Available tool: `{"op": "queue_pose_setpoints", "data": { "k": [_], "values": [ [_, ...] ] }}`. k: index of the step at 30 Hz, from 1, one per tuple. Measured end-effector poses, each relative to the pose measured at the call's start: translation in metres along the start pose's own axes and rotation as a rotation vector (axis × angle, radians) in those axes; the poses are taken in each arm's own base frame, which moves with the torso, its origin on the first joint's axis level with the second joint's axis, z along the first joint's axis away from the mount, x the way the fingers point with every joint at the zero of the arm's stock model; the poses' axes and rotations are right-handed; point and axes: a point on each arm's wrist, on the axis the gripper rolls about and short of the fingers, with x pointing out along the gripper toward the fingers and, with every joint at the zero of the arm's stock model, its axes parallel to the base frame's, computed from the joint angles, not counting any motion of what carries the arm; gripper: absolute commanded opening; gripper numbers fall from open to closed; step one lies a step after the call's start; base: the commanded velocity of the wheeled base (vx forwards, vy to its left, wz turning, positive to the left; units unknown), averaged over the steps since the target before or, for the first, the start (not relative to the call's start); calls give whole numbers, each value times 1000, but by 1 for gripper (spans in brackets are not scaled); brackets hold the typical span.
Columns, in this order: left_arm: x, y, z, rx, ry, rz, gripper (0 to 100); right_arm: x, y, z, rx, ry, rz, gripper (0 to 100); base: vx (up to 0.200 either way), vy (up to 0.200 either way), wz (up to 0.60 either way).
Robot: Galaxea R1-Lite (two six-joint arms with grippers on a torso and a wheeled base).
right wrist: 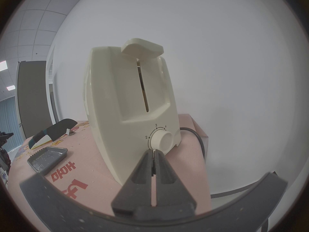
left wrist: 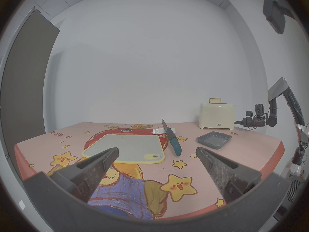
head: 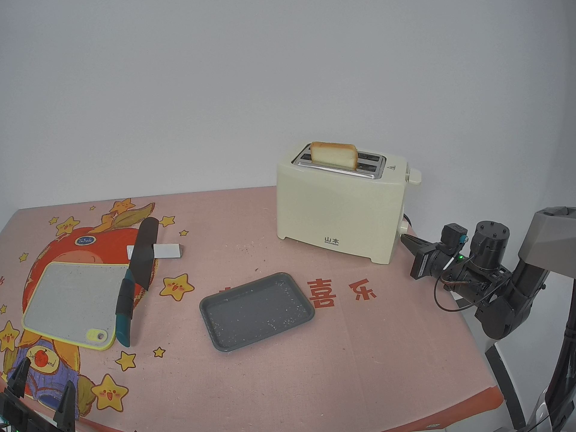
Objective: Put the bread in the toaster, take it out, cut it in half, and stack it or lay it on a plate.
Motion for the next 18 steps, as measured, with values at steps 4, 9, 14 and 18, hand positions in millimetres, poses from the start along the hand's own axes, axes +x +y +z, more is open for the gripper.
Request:
{"op": "queue_pose_setpoints", "data": {
  "k": [4,9,14,18],
  "values": [
    [0,0,0,0,0,-1,100,0,0,1,-5,-2,1,0,0,0,0],
    [0,0,0,0,0,-1,100,-3,3,2,-8,0,5,0,0,0,0],
    [0,0,0,0,0,0,100,-11,6,10,-19,-20,12,0,0,0,0],
    [0,0,0,0,0,0,100,-20,12,22,-31,-53,23,0,0,0,0]
  ]
}}
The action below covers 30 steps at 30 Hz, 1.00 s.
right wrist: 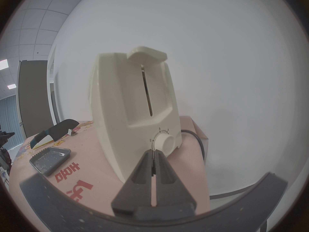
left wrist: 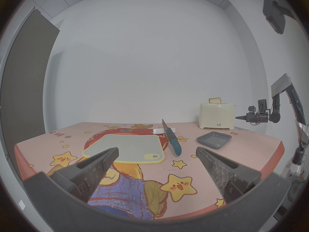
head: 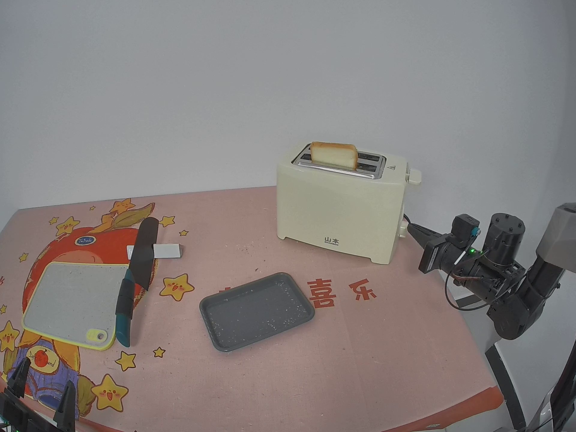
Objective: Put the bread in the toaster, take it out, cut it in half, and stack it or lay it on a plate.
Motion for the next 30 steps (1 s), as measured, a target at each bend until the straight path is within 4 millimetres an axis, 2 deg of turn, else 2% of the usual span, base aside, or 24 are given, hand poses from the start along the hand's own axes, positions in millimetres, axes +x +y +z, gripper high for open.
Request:
{"op": "queue_pose_setpoints", "data": {
  "k": [11,16,26,27,30],
  "values": [
    [0,0,0,0,0,-1,100,-30,32,40,-19,-106,86,0,0,0,0],
    [0,0,0,0,0,0,100,-40,37,47,-17,-96,97,0,0,0,0],
    [0,0,0,0,0,0,100,-47,44,56,-18,-128,112,0,0,0,0],
    [0,0,0,0,0,0,100,-47,45,56,-17,-128,109,100,0,0,0],
    [0,0,0,0,0,0,100,-47,47,56,0,-133,88,100,0,0,0]
  ]
}}
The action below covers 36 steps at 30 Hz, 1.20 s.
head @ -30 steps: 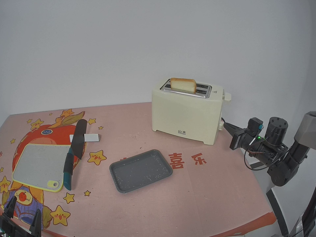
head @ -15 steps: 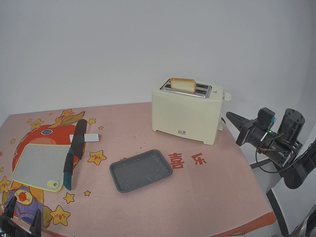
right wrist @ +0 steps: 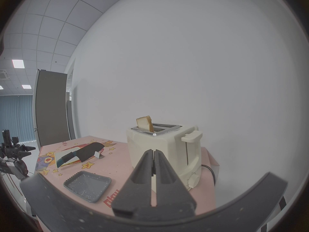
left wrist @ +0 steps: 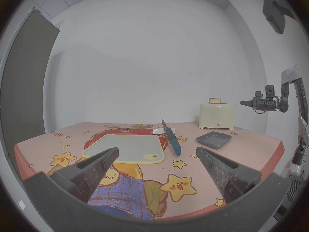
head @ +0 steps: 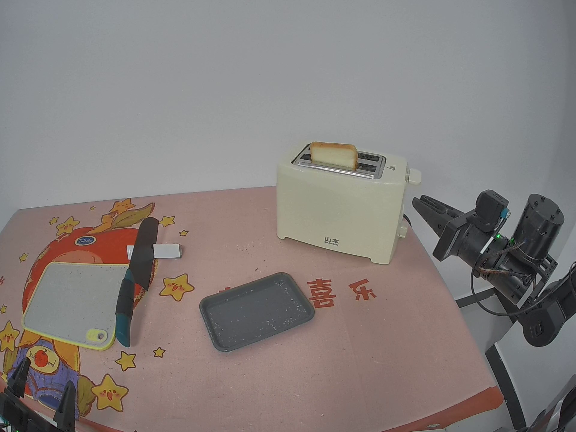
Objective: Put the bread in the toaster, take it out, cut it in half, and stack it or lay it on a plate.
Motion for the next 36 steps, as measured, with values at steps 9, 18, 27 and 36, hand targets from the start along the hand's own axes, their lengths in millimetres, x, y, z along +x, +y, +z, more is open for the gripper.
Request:
{"op": "queue_pose_setpoints", "data": {
  "k": [9,18,27,36],
  "values": [
    [0,0,0,0,0,0,100,4,17,15,92,-60,55,100,0,0,0],
    [0,0,0,0,0,0,100,23,18,45,92,-30,132,100,0,0,0],
    [0,0,0,0,0,0,100,39,2,70,97,73,340,100,0,0,0],
    [0,0,0,0,0,0,100,66,-11,97,99,96,363,100,0,0,0]
  ]
}}
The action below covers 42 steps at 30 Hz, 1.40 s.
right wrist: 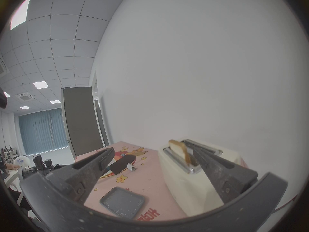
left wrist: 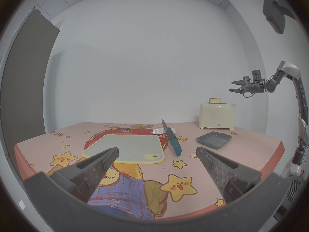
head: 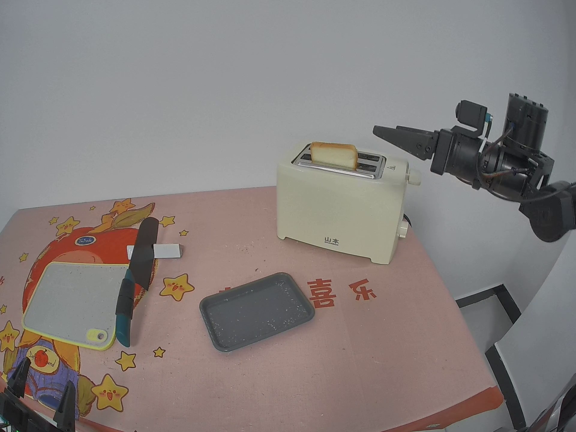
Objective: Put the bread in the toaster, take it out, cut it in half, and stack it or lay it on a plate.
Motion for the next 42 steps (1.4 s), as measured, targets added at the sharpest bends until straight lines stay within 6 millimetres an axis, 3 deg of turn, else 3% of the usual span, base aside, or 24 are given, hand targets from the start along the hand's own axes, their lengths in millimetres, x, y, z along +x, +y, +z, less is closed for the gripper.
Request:
{"op": "queue_pose_setpoints", "data": {
  "k": [7,12,21,42],
  "values": [
    [0,0,0,0,0,0,100,23,-13,9,-97,1,7,100,0,0,0],
    [0,0,0,0,0,0,100,39,-30,-10,-204,47,-3,100,0,0,0],
    [0,0,0,0,0,0,100,59,-50,-31,-202,85,-12,100,0,0,0],
    [0,0,0,0,0,-1,100,83,-60,-38,-218,76,2,100,0,0,0]
  ]
}}
